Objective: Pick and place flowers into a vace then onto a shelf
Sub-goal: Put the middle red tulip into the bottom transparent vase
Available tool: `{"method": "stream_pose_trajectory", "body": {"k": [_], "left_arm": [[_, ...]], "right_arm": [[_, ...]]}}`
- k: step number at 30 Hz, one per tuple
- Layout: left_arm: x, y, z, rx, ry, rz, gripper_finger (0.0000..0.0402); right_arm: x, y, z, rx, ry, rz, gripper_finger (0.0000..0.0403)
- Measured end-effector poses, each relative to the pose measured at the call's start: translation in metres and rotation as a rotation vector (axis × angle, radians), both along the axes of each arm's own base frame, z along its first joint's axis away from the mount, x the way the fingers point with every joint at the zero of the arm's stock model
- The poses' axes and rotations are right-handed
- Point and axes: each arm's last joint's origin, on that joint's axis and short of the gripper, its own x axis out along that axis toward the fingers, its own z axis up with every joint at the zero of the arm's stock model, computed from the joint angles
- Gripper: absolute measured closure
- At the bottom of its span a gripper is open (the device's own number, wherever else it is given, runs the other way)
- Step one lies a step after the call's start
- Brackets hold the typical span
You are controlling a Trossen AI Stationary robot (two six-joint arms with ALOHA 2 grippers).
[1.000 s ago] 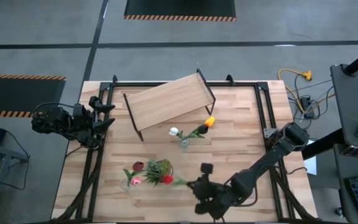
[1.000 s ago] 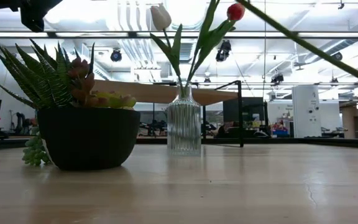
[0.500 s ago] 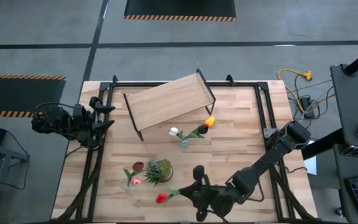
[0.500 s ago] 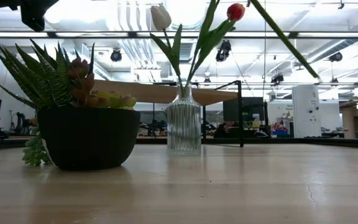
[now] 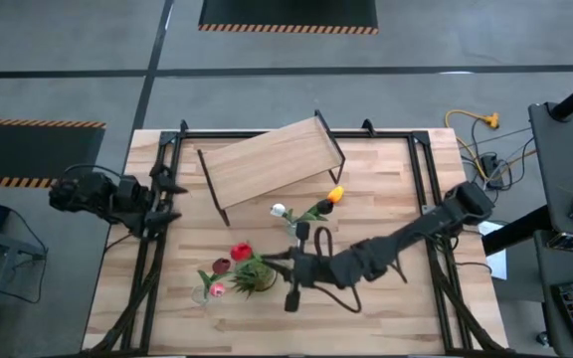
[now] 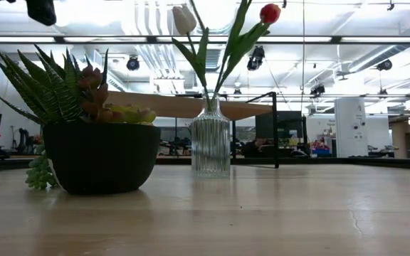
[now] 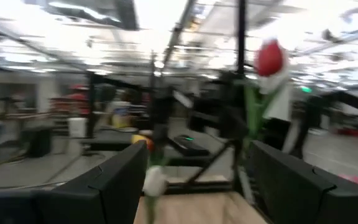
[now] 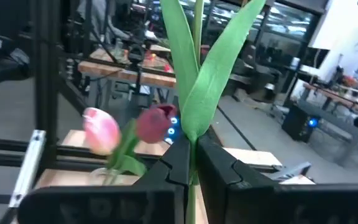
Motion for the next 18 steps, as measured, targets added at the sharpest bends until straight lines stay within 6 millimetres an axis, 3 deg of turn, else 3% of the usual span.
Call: {"method": "stream_pose_trajectory", "body": {"k": [7, 18], "left_arm": [[0.021, -0.008, 0.005, 0.035, 0.004, -0.047, 0.0136], [0.069, -0.025, 0.051, 0.128, 0.033, -0.138, 0.0136]], "right_arm": [[0.006, -0.012, 0.007, -0.084, -0.046, -0.024, 0.039], [0.018, -0.039, 0.017, -0.062, -0.072, -0.076, 0.039]]}}
